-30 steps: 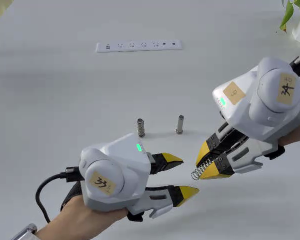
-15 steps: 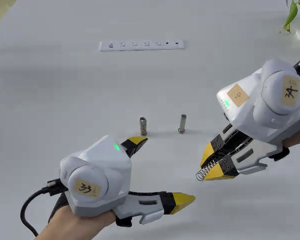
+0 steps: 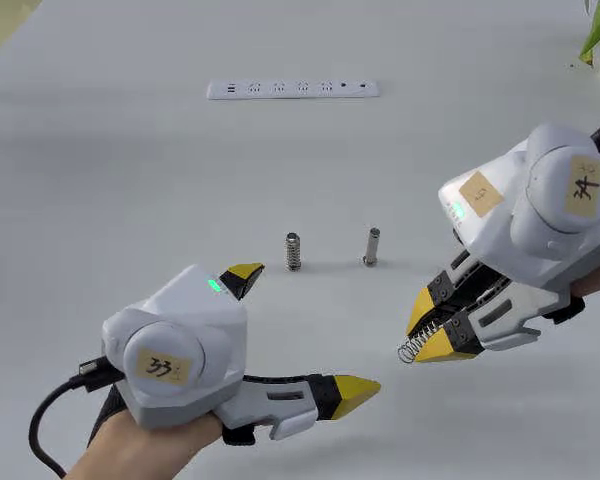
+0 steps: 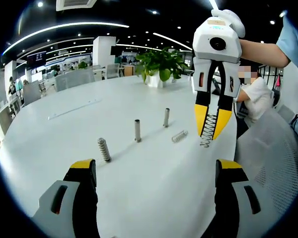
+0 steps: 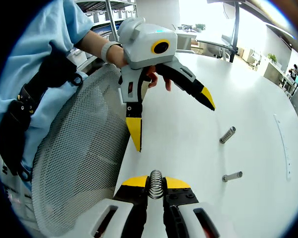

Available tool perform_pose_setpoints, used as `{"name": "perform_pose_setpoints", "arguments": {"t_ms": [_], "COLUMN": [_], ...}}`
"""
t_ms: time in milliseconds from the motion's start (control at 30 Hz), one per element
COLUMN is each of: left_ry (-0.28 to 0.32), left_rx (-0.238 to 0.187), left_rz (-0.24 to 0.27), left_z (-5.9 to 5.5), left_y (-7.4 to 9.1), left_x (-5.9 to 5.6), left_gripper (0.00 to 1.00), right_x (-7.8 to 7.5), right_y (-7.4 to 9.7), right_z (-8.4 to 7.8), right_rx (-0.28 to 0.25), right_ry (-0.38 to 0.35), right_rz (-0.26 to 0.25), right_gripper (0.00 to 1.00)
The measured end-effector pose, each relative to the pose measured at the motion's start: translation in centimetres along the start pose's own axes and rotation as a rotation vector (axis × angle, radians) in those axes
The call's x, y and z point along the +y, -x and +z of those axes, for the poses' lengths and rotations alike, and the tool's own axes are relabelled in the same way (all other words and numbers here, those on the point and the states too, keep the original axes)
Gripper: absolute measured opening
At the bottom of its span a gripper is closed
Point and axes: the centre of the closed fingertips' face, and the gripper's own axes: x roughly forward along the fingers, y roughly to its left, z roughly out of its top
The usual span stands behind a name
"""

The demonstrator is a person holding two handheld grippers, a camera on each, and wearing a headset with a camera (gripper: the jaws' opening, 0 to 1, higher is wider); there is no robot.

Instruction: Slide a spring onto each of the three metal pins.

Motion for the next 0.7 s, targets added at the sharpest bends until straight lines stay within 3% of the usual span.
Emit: {"name": "perform_pose_setpoints", "arguments": {"t_ms": [267,533,700], "left_ry": [0.023,0.029,0.046], "left_rx": [-0.018,0.019,0.02], "left_rz": [0.038,0.083,0.096], "left_z": [-0.2,-1.2,-1.3], "left_y": [0.6,1.0,1.1], "left_x": [0.6,1.5,1.9], "left_gripper": [0.99,0.99,0.99], "right_x": [-0.8,-2.5,-3.7], "right_y": [0.2,1.1,1.9], "right_z": [0.1,0.4,1.0], "right_rx": [0.021,0.06,0.077], "right_ry": [0.019,0.074,0.098], "right_rz": [-0.009,-0.026,-0.037], "right_gripper": [0.07,0.07,0.07]}}
